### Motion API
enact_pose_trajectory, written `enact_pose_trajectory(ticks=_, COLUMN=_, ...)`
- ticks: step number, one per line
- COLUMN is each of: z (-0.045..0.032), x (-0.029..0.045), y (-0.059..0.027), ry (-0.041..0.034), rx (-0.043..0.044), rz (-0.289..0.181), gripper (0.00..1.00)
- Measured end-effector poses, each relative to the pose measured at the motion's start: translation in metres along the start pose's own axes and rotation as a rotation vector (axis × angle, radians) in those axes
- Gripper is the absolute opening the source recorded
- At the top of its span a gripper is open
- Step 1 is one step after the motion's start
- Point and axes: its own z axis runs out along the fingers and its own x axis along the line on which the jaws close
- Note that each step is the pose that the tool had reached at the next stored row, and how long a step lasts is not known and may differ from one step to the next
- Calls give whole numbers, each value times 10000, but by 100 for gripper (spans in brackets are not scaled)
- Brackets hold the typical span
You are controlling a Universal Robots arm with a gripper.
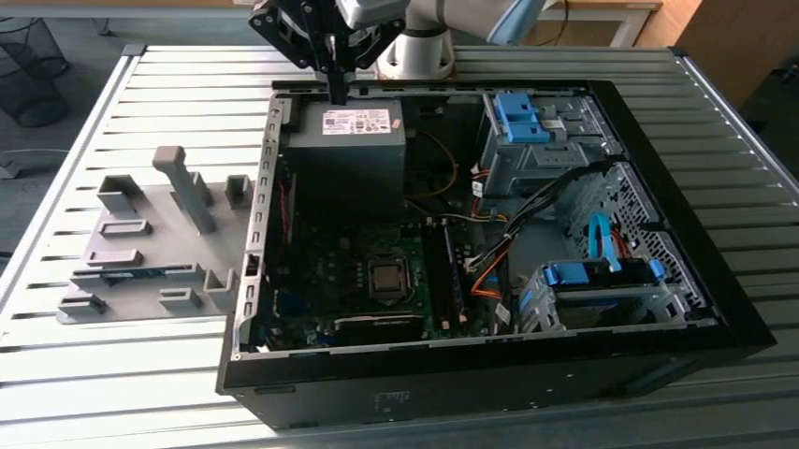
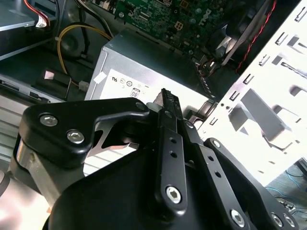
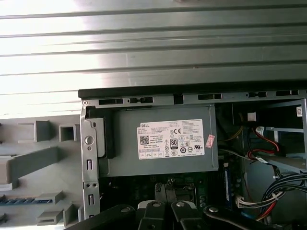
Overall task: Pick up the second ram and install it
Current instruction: 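Reach for the second ram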
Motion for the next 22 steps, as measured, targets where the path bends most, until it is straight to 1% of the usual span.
enact_pose_trajectory(ticks=22, z=12, x=82, y=-7, ry=0, rx=0, rz=0, gripper=10)
